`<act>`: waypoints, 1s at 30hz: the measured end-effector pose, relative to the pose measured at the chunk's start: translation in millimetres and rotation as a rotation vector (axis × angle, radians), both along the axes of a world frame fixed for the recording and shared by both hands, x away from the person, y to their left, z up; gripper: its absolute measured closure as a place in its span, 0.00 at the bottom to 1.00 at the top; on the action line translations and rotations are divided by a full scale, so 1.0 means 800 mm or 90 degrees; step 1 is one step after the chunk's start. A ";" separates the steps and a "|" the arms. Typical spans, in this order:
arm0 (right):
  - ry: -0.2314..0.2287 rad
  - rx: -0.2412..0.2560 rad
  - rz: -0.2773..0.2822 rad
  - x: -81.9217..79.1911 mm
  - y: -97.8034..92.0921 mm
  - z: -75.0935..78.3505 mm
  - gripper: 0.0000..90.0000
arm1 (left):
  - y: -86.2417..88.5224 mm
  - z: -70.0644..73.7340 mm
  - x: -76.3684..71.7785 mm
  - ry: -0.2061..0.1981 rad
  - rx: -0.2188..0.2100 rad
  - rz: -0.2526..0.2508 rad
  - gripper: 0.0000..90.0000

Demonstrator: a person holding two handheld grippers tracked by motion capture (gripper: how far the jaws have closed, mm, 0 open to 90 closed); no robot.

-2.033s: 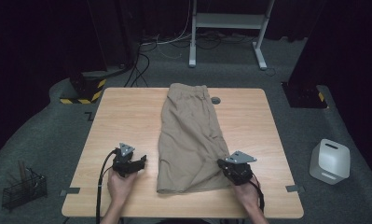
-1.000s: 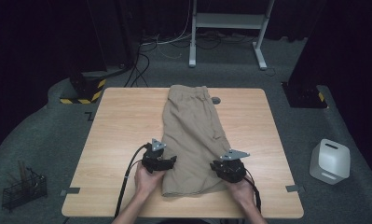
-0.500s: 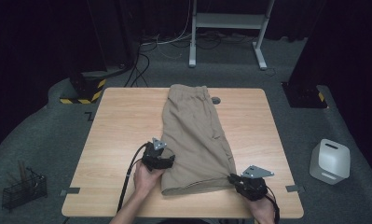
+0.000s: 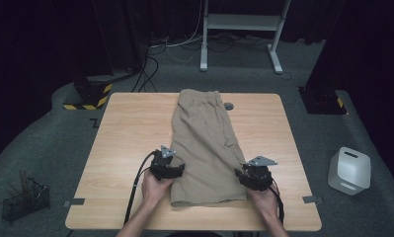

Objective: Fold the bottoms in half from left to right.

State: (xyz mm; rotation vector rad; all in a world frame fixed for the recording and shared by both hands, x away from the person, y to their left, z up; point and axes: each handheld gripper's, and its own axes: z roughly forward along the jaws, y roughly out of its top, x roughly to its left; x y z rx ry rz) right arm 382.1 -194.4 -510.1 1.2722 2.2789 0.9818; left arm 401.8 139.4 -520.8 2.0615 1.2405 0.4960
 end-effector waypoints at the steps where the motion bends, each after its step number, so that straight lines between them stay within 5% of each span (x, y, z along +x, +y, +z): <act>1: 0.013 -0.002 0.001 0.003 0.000 -0.005 0.71 | 0.000 0.000 0.000 -0.001 0.005 -0.003 0.33; 8: -0.006 -0.022 0.049 -0.019 0.001 -0.009 0.96 | 0.003 -0.004 -0.021 -0.027 0.004 -0.012 0.34; 11: -0.005 -0.032 0.072 -0.034 0.005 -0.008 0.96 | 0.013 -0.006 -0.037 -0.032 -0.002 -0.019 0.34; 14: 0.017 -0.003 0.091 -0.044 0.007 -0.007 0.93 | 0.025 -0.006 -0.050 -0.031 -0.004 -0.022 0.34; 17: 0.005 0.024 0.105 -0.047 0.008 -0.002 0.82 | 0.033 -0.003 -0.054 -0.017 -0.001 -0.032 0.34; 20: -0.020 0.084 0.086 -0.037 0.002 0.013 0.78 | 0.038 0.000 -0.048 -0.013 -0.016 -0.035 0.34; 23: -0.027 0.089 0.063 -0.016 0.007 0.020 0.74 | 0.037 0.008 -0.039 -0.026 -0.044 -0.025 0.34; 30: 0.044 0.084 0.043 0.035 0.033 0.005 0.75 | 0.023 0.012 -0.011 -0.019 -0.024 -0.010 0.33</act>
